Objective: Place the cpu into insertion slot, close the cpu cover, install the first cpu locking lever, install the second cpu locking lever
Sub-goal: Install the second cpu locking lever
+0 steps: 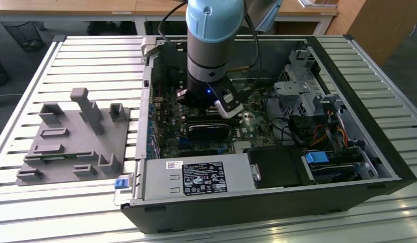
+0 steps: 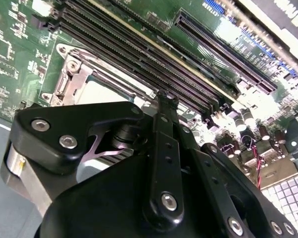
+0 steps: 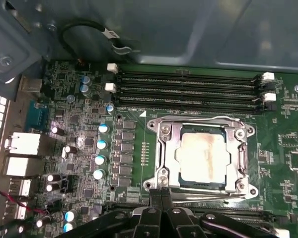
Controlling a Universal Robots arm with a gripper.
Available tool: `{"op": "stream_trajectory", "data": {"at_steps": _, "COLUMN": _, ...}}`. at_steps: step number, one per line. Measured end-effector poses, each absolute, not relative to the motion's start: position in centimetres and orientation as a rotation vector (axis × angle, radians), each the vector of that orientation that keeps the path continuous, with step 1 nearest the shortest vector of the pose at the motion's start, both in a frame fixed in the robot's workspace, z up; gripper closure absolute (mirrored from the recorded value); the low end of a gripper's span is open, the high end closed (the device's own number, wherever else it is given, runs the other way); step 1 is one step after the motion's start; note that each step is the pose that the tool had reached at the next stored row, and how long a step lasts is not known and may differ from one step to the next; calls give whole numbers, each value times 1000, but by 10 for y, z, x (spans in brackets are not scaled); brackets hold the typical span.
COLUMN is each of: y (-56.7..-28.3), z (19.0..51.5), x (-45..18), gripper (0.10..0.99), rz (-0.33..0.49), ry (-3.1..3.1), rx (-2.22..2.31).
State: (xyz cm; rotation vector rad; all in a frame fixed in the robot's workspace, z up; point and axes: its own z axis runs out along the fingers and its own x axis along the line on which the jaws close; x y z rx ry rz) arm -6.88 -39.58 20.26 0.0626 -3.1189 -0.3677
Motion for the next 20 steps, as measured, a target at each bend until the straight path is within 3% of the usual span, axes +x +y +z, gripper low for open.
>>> {"op": "stream_trajectory", "data": {"at_steps": 20, "y": -400, "z": 191, "x": -73, "gripper": 980, "rz": -476, "ry": -3106, "rx": 62}}
